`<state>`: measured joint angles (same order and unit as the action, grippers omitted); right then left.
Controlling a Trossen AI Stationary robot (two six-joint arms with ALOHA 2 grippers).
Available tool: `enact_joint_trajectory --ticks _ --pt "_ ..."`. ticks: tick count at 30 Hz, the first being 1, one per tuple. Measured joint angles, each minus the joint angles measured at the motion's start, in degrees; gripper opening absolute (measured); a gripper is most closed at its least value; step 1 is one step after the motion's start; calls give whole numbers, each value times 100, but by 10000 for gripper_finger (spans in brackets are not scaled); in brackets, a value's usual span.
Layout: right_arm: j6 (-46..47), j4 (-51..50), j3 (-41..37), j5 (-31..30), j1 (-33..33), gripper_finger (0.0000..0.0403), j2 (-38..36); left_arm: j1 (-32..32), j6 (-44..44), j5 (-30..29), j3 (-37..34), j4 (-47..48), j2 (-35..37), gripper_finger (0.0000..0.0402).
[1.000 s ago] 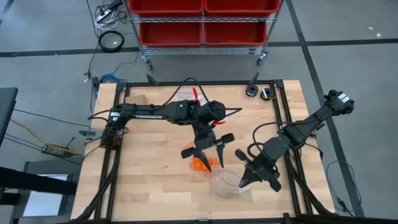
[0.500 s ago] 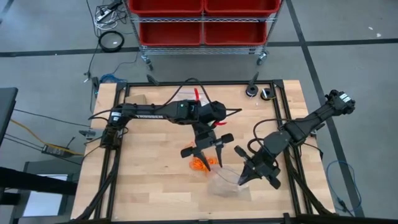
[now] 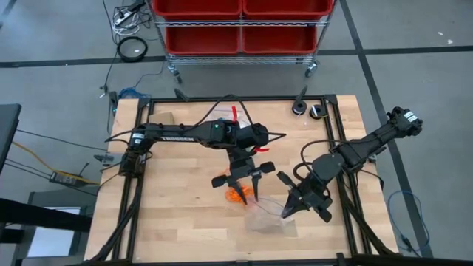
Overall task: Sort rubber bands
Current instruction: Put the orange rubber band into the transparent zip bag
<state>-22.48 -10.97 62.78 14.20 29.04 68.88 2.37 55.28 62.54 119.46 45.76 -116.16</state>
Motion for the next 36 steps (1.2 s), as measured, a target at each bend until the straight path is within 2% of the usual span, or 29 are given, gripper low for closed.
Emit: enact_joint_trajectory --ticks 4,7,27,32,36 --pt "-13 66 0 2 0 0 0 1 182 15 -75 105 2 118" --pt "-15 100 0 7 0 0 -2 0 193 9 -90 135 -7 112" --pt "-73 827 0 232 2 0 -46 0 707 -57 -88 201 -2 167" --pt "-52 843 0 222 2 0 -65 0 944 -88 -87 143 -2 160" --pt "-53 877 0 212 2 0 -63 1 1168 -113 -87 131 -2 132"
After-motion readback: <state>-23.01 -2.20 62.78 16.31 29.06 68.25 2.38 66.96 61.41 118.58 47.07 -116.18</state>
